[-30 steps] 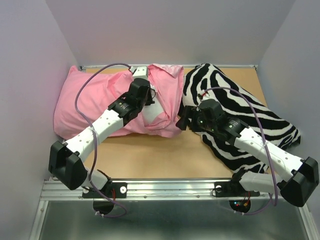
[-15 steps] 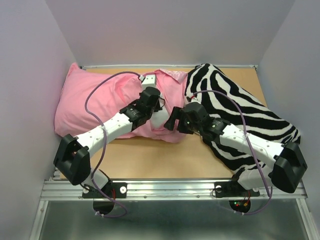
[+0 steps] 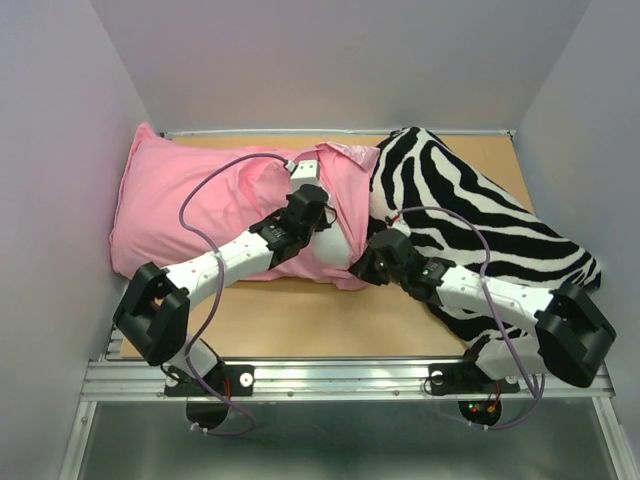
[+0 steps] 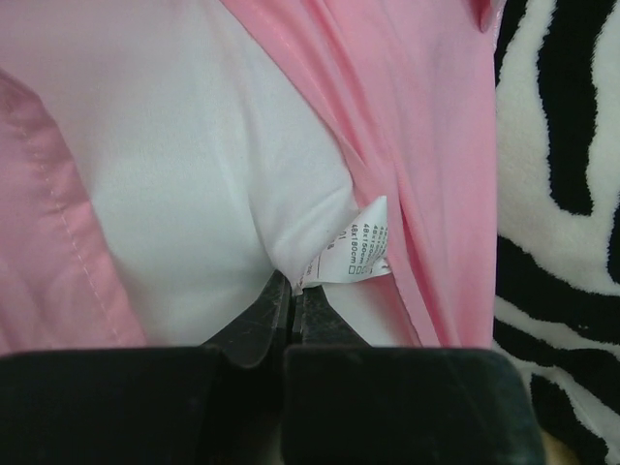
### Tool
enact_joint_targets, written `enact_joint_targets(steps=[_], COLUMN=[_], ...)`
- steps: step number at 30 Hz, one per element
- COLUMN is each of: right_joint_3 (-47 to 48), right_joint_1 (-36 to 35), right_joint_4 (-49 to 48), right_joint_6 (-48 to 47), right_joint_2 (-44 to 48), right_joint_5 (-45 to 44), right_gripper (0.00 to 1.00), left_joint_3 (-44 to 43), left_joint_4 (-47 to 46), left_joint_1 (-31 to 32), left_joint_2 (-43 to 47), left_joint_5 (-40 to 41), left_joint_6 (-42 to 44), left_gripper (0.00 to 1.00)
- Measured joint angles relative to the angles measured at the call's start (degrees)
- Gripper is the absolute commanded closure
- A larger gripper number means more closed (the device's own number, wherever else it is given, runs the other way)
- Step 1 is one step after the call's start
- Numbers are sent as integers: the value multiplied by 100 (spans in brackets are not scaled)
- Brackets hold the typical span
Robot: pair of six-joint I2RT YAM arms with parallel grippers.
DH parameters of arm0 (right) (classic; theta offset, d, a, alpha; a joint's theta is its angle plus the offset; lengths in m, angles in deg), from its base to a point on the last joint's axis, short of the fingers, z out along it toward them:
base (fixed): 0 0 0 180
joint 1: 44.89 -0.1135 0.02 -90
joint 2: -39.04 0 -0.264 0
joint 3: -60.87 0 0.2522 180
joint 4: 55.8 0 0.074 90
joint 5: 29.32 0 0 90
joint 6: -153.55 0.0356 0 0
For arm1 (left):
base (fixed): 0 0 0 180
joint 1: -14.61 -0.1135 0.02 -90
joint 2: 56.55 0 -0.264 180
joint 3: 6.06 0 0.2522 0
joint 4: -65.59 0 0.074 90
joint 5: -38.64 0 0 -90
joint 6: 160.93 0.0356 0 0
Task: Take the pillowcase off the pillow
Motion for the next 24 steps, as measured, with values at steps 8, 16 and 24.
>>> enact_joint_targets(steps=[8, 16, 24], right_joint_3=[-1143, -1408, -1408], right_joint_1=[2, 2, 2], right_joint_4=[-579, -1274, -1408], right_joint_6=[422, 601, 107], right_joint_2=[1080, 568, 398], right_joint_5=[-286, -330, -109], right_gripper=[99, 100, 99], left_joint_3=[-17, -107, -120], left_joint_4=[7, 304, 564], left_joint_1=[-28, -203, 273], left_joint_2=[-96, -92, 44], left_joint_5=[-350, -719, -634], left_joint_6=[-109, -208, 334], left_gripper=[100, 100, 28])
